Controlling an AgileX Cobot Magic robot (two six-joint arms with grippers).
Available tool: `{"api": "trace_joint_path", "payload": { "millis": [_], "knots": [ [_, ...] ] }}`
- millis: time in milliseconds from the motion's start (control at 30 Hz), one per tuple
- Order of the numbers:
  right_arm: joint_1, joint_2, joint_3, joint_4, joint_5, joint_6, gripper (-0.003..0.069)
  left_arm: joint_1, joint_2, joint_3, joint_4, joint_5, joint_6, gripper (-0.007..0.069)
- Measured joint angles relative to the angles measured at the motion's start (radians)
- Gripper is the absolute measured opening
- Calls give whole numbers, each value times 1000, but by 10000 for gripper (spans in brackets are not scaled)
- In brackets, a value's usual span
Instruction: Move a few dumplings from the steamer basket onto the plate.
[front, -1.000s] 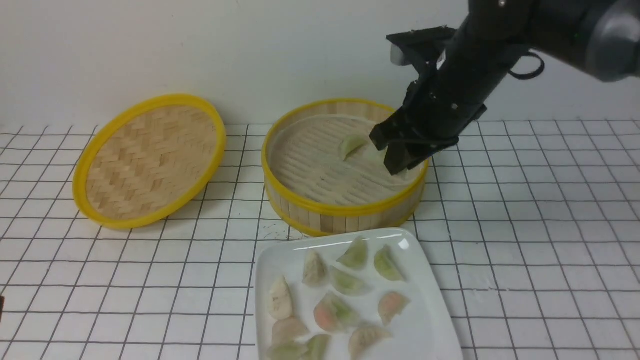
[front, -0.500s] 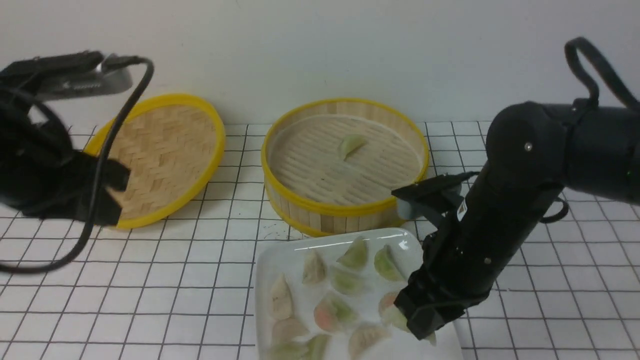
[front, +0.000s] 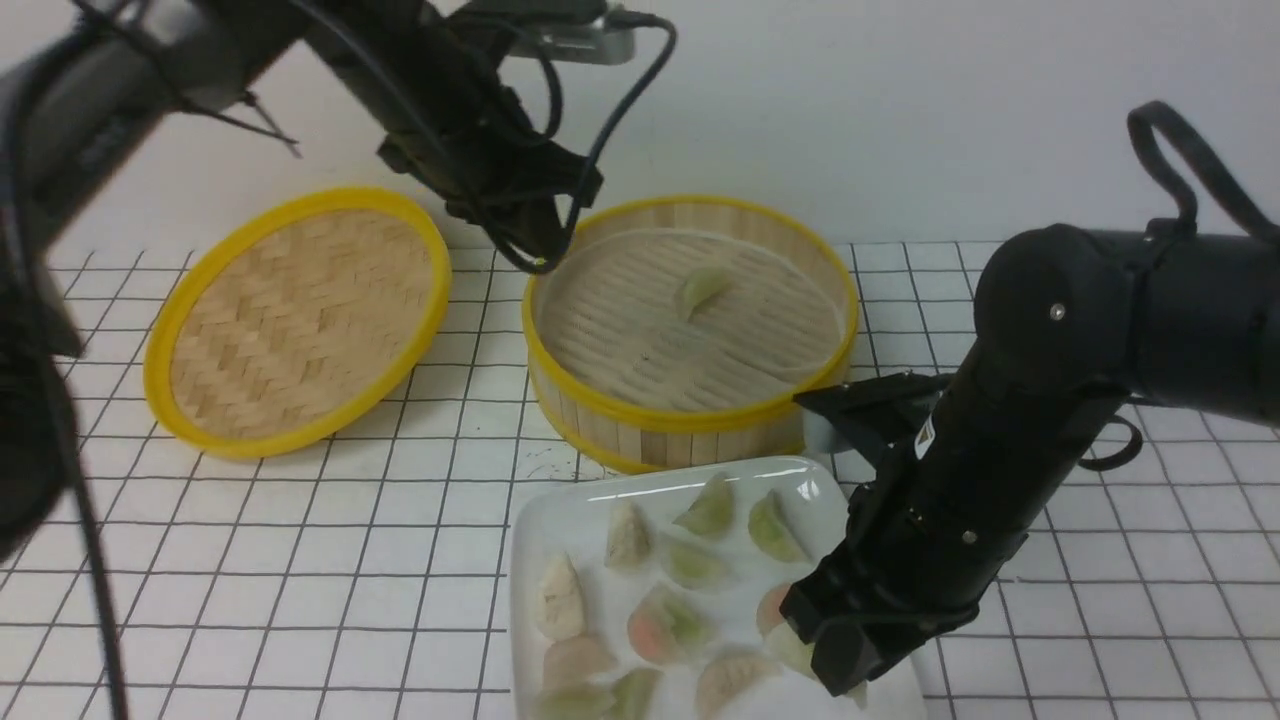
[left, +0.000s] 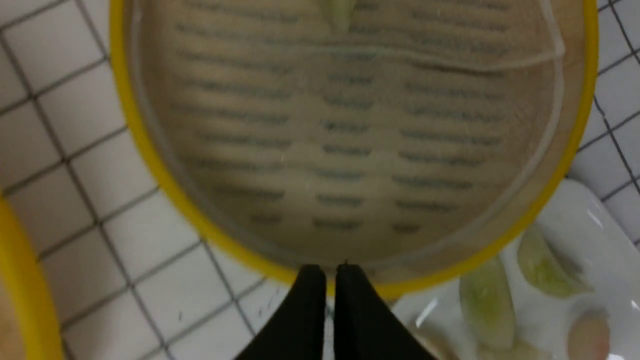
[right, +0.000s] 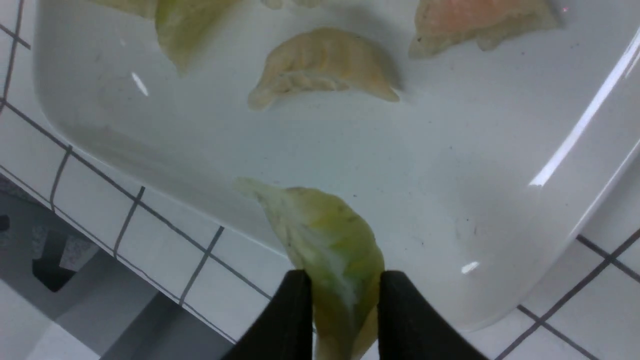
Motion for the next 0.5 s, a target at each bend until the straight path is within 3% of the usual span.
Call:
{"api": "trace_joint_path", "payload": {
  "millis": [100,300,400,500],
  "knots": [
    [0,0,0,2,2,3,150,-24,103,-152,0,1,15,80],
    [0,0,0,4,19,36,176,-58,338,-439,-4,4,47,311],
    [0,0,0,4,20,42,191,-59,386,-469,-3,-7,47,395],
    [0,0,0,4,20,41,209,-59,416,-471,-3,-42,48,427]
  ]
}}
